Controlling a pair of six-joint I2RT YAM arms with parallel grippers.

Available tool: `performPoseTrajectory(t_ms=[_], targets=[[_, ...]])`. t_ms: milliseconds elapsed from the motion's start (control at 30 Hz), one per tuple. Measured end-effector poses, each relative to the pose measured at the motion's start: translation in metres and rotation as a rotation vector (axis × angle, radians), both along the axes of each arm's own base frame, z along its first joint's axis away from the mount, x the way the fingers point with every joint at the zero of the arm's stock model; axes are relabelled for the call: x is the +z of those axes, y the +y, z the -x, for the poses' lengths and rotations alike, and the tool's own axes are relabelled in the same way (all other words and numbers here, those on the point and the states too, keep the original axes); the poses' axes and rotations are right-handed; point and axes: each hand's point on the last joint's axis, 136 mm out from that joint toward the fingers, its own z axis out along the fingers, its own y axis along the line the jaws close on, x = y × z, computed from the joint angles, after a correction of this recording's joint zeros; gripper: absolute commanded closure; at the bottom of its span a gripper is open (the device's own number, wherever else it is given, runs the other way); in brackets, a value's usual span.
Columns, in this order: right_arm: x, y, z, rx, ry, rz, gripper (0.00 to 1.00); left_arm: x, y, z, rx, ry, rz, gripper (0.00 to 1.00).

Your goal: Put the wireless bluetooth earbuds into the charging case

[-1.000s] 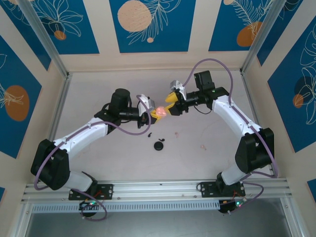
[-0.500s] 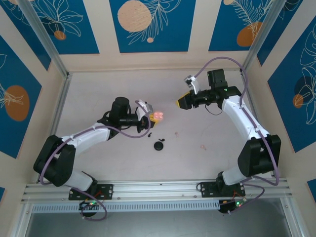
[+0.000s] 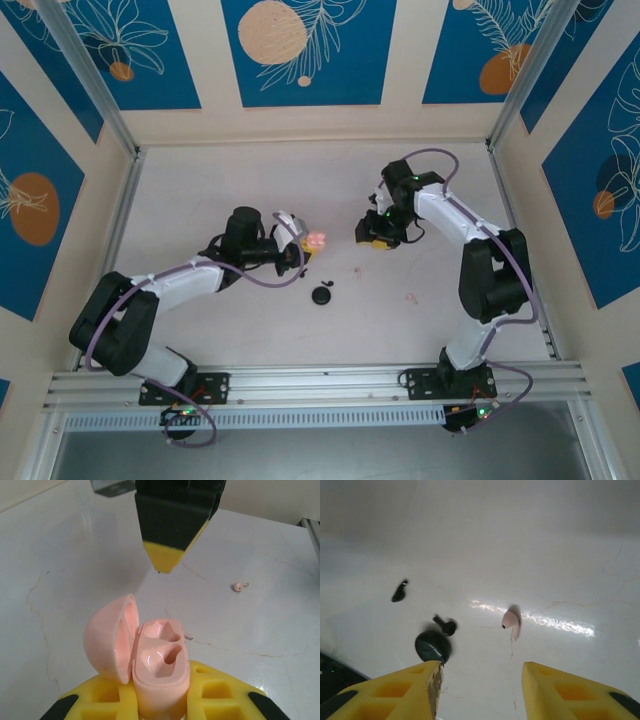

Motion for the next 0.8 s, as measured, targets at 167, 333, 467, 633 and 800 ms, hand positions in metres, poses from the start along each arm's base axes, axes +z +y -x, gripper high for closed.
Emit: performPoseTrajectory(t_ms=[167,333,467,633,800], targets=[[-0.025,0.009,0.002,-0.002,0.086,0.072,0.56,0.000,0.000,0.000,0.001,0.001,0.002,0.85],[-0.047,0.017,0.008,0.015,0.160,0.118,0.57,0.000,0.000,0.000,0.005,0.007,0.008,0.85],[-0.056,0.021,0.012,0.029,0.190,0.150,0.58,-0.002,0.001,0.001,0.007,0.013,0.007,0.85],[-0.064,0.022,0.020,0.043,0.221,0.184,0.61,-0.002,0.001,0.001,0.007,0.014,0.007,0.85],[-0.075,0.022,0.025,0.055,0.252,0.217,0.62,-0.002,0.001,0.001,0.006,0.014,0.007,0.85]])
